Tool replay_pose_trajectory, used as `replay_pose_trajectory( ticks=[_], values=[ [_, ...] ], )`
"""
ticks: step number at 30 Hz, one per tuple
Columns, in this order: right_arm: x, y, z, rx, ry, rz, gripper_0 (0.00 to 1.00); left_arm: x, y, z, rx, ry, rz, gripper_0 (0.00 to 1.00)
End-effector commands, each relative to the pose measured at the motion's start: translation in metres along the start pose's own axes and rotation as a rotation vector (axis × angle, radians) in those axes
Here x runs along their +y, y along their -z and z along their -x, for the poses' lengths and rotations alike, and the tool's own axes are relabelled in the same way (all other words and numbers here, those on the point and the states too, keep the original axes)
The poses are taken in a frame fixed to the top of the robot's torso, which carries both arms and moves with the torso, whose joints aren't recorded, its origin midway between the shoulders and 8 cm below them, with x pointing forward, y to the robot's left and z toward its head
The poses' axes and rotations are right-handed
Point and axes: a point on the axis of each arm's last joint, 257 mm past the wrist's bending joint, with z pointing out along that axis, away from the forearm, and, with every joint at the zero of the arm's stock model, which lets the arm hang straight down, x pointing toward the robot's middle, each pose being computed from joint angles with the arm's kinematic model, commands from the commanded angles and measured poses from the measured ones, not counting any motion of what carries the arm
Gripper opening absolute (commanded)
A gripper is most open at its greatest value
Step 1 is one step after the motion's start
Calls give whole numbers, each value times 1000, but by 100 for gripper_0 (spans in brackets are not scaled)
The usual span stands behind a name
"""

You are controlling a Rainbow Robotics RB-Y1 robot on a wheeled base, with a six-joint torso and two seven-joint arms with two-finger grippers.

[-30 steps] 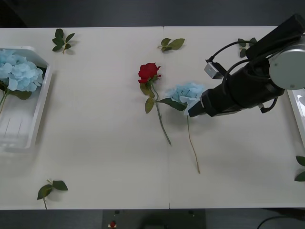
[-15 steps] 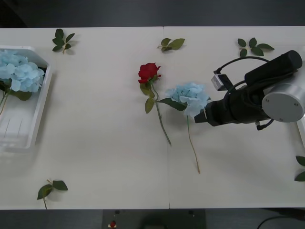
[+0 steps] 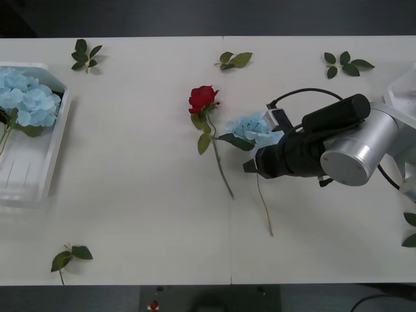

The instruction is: Put the red flowers into the right box and the blue flowers into the left box

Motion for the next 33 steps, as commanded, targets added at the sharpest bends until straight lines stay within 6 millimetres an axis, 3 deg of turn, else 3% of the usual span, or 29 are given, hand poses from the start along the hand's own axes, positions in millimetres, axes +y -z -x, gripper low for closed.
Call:
replay_pose_trajectory(
  ticks=[1,5,13,23,33],
  values=[
    [6,-7,4,-19,-13,-2,100,-10,15,27,-70,-109,-26,100],
    [5,-18,4,-19,-23,-17,100,-52,7,45,-138,-136,-158,100],
    [1,-36,-3,-16,-2,-56,100,-104,1,74,-184,-185,-272,100],
    [4,-55,-8,-11,-6,-70,100,-176,5,112,-189,-112,-335,100],
    [6,-58,-8,-16,8,-78,67,-235,0,141,-187,-19,-319,100]
  ],
)
